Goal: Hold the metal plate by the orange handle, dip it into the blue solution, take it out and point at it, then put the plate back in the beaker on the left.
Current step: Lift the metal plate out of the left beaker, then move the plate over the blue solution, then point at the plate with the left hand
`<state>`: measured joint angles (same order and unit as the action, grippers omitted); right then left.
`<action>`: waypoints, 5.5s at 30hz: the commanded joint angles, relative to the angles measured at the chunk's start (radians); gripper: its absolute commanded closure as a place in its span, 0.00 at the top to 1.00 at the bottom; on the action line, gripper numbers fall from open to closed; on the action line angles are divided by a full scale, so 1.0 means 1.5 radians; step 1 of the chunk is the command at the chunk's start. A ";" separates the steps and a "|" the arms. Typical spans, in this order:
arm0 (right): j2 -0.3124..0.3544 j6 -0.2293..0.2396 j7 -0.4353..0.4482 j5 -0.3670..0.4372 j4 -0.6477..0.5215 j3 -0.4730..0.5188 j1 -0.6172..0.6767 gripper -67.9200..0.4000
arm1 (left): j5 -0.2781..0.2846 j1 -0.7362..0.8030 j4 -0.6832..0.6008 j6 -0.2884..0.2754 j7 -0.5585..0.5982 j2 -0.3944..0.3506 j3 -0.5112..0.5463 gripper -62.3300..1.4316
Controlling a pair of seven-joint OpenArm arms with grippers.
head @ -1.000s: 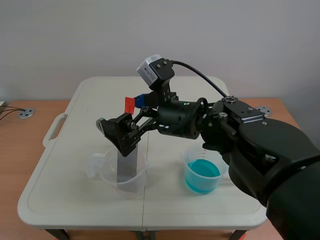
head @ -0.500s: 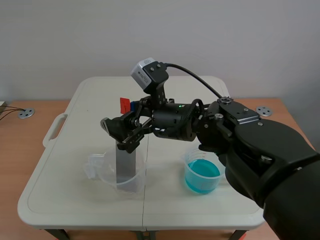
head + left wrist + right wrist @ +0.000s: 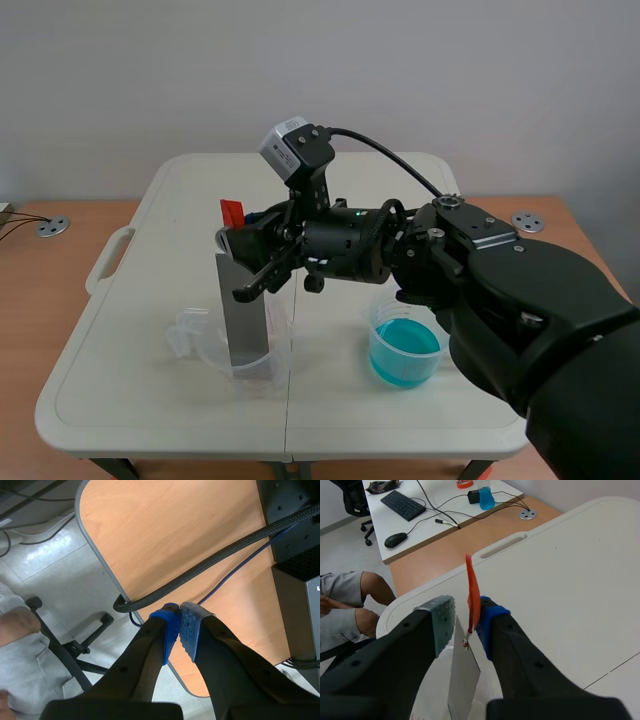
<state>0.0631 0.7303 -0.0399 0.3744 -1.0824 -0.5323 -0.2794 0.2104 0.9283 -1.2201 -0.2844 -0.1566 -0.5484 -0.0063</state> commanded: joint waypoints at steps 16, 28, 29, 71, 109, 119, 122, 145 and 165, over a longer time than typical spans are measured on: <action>-0.003 0.010 0.036 0.010 -0.009 -0.005 -0.009 0.02 | 0.007 0.010 -0.011 -0.002 0.002 0.002 0.004 0.09; -0.001 0.010 0.048 -0.042 -0.126 -0.004 0.049 0.02 | 0.007 0.010 -0.011 -0.001 0.002 0.003 0.004 0.09; 0.000 0.010 0.048 -0.054 -0.141 -0.004 0.057 0.02 | 0.007 0.010 -0.011 -0.001 0.002 0.003 0.004 0.09; 0.313 0.010 0.049 0.143 -0.608 0.235 0.246 0.02 | 0.010 -0.328 -0.202 -0.048 -0.013 -0.001 0.179 0.09; 0.425 0.010 0.051 0.253 -0.558 0.337 0.288 0.02 | -0.114 -0.682 -0.121 -0.208 -0.013 0.170 -0.214 0.09; 0.425 0.010 0.051 0.255 -0.558 0.337 0.288 0.02 | -0.133 -0.731 -0.081 -0.209 -0.012 0.203 -0.274 0.09; 0.425 0.010 0.050 0.255 -0.558 0.337 0.288 0.02 | -0.133 -0.738 -0.081 -0.209 0.009 0.203 -0.289 0.09; 0.416 0.010 0.047 0.255 -0.558 0.337 0.288 0.02 | -0.130 -0.742 -0.082 -0.201 0.052 0.192 -0.292 0.09; 0.414 0.010 0.046 0.254 -0.558 0.337 0.288 0.02 | -0.096 -0.331 -0.273 0.009 0.039 -0.093 0.062 0.09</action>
<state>0.6868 0.7403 0.0132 0.7418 -1.9064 -0.0277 0.1619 0.0578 0.4133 -1.6337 -0.2691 -0.1017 -0.6876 0.0864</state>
